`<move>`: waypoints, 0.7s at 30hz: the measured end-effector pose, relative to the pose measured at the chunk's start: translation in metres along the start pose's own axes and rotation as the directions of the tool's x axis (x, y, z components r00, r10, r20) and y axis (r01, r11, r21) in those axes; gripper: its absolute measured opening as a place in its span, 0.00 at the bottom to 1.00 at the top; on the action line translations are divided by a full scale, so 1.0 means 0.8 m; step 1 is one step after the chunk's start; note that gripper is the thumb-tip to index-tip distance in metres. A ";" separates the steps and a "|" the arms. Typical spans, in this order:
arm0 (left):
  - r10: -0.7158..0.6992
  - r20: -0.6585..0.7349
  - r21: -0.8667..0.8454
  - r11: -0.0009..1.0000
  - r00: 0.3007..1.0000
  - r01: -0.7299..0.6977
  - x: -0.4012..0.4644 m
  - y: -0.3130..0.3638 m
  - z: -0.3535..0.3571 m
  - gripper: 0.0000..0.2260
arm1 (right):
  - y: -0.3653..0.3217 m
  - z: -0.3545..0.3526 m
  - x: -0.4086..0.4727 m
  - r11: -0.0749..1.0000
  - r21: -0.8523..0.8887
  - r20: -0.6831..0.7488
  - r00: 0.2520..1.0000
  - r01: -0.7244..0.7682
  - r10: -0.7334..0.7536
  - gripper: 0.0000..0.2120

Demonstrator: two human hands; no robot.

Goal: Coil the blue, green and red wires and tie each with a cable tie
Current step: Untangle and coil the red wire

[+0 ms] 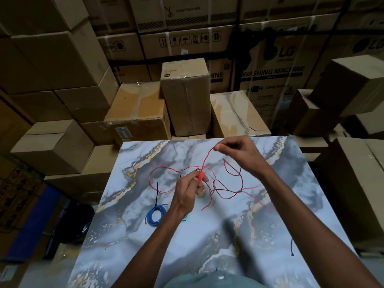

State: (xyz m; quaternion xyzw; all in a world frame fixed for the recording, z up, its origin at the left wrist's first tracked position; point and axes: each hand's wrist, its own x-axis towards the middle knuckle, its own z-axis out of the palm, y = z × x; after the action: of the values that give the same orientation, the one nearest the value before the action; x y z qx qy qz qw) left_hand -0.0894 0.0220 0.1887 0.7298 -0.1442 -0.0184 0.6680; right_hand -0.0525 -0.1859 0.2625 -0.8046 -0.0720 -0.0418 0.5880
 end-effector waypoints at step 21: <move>-0.405 0.147 -0.681 0.621 0.902 0.389 0.033 0.033 -0.015 0.16 | 0.013 0.060 -0.032 0.979 -0.198 0.277 0.961 0.043 0.014 0.23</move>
State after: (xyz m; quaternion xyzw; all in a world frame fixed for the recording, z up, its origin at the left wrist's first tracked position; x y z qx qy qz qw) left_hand -0.0664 0.0259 0.2202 0.4380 0.0449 -0.2107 0.8728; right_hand -0.0766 -0.1451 0.2340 -0.8574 -0.1547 0.0596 0.4872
